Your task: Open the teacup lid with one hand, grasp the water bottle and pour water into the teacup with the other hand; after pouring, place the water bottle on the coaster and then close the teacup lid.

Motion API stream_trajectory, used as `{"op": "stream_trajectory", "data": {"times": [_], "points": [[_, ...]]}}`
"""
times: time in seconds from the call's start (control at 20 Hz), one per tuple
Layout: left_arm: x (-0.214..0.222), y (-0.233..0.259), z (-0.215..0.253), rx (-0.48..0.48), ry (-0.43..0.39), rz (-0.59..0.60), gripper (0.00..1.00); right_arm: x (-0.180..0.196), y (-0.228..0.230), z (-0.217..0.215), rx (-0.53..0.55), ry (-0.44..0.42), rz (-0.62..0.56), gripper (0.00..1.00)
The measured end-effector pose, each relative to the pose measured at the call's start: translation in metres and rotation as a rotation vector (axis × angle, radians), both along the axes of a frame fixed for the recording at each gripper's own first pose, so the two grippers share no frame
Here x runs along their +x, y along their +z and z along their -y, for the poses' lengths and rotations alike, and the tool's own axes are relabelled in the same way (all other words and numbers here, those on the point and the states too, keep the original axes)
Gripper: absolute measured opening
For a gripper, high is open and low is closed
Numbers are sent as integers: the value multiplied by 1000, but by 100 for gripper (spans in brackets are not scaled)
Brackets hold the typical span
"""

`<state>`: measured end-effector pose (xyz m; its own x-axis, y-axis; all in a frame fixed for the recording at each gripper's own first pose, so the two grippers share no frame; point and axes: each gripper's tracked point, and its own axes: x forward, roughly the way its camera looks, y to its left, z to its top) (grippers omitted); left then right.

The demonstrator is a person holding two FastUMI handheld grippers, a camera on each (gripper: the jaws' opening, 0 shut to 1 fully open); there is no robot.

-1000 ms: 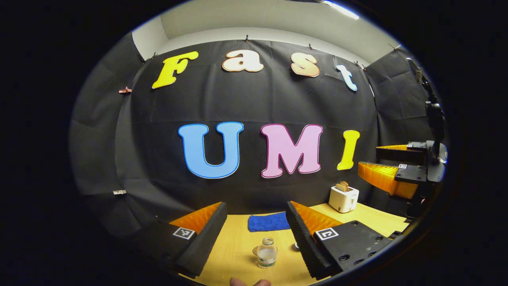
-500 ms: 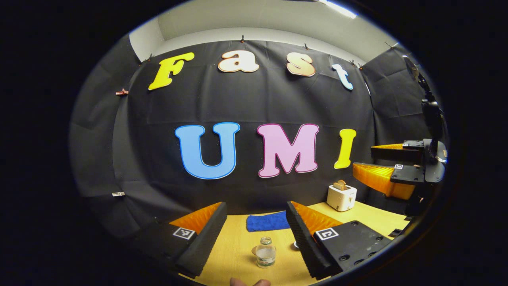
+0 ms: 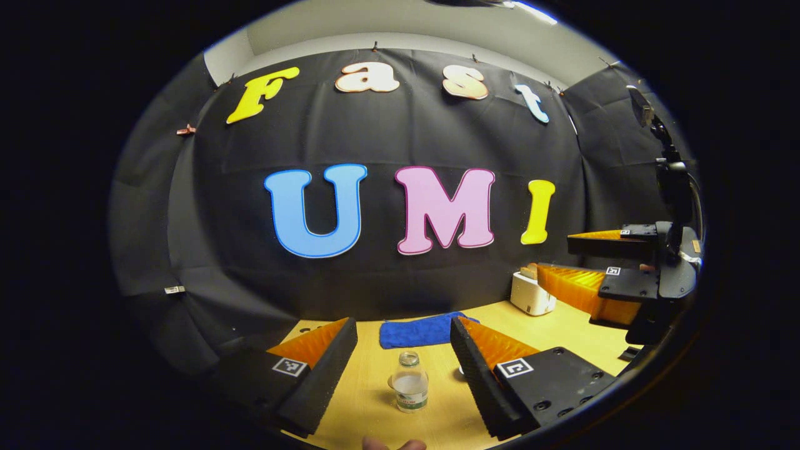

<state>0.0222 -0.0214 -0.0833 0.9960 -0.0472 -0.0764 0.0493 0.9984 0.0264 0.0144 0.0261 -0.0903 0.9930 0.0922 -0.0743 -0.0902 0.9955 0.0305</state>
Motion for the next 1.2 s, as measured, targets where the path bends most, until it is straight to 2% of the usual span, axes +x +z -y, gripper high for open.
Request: {"op": "stream_trajectory", "data": {"times": [0.2, 0.7, 0.8, 0.85, 0.9, 0.95, 1.1, 1.2], "points": [[12, -54, 8, 8, 2, -28, 94, 12, -65, -10, 29, 23, -46, 96], [52, -181, 7, 10, 37, -87, 92, 60, -210, -36, -16, 100, -126, 95], [57, -197, 9, -1, 31, -98, 92, 67, -233, -43, -9, 123, -160, 91], [58, -202, 10, -5, 30, -102, 92, 71, -241, -45, 1, 129, -167, 85], [59, -207, 11, -8, 30, -106, 96, 76, -247, -47, 10, 132, -174, 84], [60, -210, 13, -10, 28, -110, 92, 80, -255, -49, 12, 136, -187, 82], [63, -220, 17, -14, 23, -119, 92, 89, -276, -57, 33, 156, -228, 82], [65, -223, 18, -20, 24, -121, 92, 94, -287, -60, 57, 157, -260, 70]]}}
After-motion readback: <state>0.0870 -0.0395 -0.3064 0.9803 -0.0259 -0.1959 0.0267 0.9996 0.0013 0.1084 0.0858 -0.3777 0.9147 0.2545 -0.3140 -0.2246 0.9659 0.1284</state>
